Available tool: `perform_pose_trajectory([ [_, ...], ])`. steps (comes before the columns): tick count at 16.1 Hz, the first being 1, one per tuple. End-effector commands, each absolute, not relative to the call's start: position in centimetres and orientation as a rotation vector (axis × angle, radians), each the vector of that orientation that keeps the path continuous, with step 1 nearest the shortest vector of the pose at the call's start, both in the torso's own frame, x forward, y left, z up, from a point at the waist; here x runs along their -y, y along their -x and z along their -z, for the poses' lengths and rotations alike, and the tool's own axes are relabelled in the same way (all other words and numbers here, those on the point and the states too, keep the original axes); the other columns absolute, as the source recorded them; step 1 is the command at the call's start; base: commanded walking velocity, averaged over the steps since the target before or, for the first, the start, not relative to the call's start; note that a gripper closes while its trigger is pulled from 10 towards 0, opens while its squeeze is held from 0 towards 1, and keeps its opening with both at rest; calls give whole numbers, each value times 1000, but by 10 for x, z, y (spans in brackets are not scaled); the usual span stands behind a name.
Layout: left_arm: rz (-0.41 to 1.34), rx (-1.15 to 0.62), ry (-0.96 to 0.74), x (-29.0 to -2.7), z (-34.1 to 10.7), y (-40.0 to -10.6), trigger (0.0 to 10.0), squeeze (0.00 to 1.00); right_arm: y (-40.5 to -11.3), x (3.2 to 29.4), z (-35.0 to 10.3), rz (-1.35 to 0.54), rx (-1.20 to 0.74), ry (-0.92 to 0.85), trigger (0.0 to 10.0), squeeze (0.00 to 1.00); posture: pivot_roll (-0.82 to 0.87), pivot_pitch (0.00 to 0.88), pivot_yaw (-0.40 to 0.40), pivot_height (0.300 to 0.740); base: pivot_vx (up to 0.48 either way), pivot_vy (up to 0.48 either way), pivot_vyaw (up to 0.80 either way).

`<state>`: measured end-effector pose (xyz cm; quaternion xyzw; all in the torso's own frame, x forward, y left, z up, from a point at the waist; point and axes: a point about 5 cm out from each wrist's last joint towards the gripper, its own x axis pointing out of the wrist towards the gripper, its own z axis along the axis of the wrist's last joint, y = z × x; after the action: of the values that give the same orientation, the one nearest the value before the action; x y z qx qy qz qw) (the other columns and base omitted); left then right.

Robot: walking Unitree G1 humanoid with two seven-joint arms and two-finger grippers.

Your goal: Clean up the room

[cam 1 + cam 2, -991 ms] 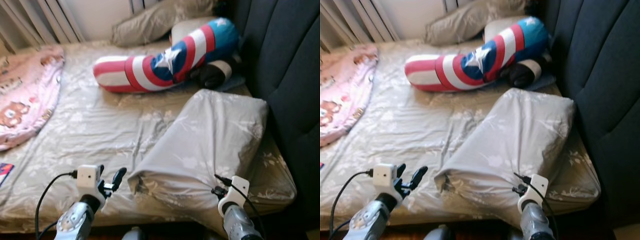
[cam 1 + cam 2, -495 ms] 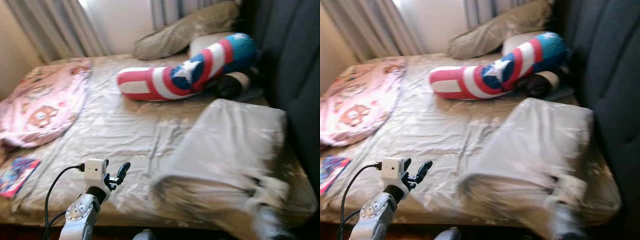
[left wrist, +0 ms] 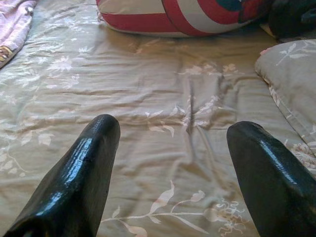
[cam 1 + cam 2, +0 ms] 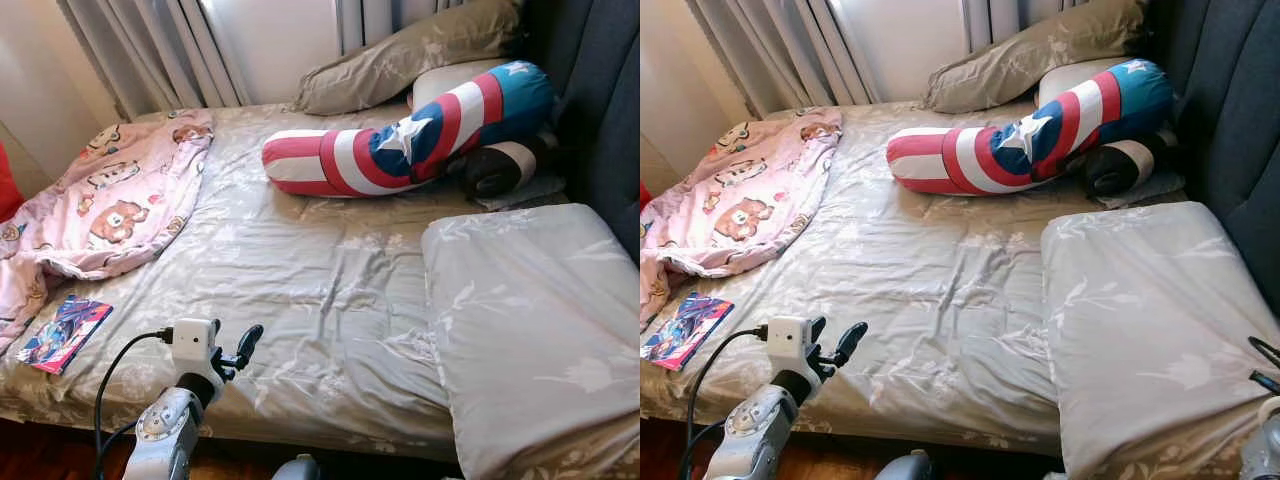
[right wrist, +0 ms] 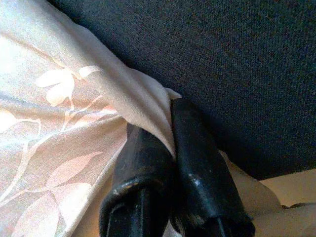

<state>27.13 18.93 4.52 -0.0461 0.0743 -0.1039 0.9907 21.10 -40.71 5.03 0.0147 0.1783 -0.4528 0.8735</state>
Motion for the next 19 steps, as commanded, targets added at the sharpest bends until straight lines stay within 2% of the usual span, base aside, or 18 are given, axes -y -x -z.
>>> perform_pose_trajectory([
  [1,202,-154,86,-193,-43,-270,10000,0,-207,423,-69,1010,-276,-12,10000,0,-20,11,101,661,0,0,0],
  [5,197,-157,78,-197,-41,-269,10000,0,-214,390,-38,932,-363,-60,10000,0,0,15,101,661,0,0,0],
  [6,197,-156,78,-197,-42,-269,10000,0,-215,386,-35,921,-365,-72,10000,43,3,16,101,661,0,0,0],
  [7,196,-155,78,-197,-42,-269,10000,0,-219,383,-36,906,-345,-66,10000,1000,4,16,101,661,0,0,0],
  [12,195,-172,87,-194,-36,-266,10000,0,-232,389,-62,850,-217,45,10000,1000,-9,12,94,661,0,0,0],
  [13,193,-178,93,-192,-33,-265,10000,0,-244,379,-68,730,-167,86,10000,510,-14,9,92,661,0,0,0],
  [14,180,-216,106,-193,-24,-264,10000,0,-259,355,-62,570,-167,51,10000,0,-19,5,92,661,0,0,0],
  [16,162,-257,113,-195,-15,-261,10000,0,-268,335,-54,462,-179,3,10000,0,-37,0,89,661,0,0,0],
  [19,102,-346,157,-198,3,-257,10000,0,-270,273,-15,245,-300,-46,10000,0,-26,0,62,661,0,0,0],
])
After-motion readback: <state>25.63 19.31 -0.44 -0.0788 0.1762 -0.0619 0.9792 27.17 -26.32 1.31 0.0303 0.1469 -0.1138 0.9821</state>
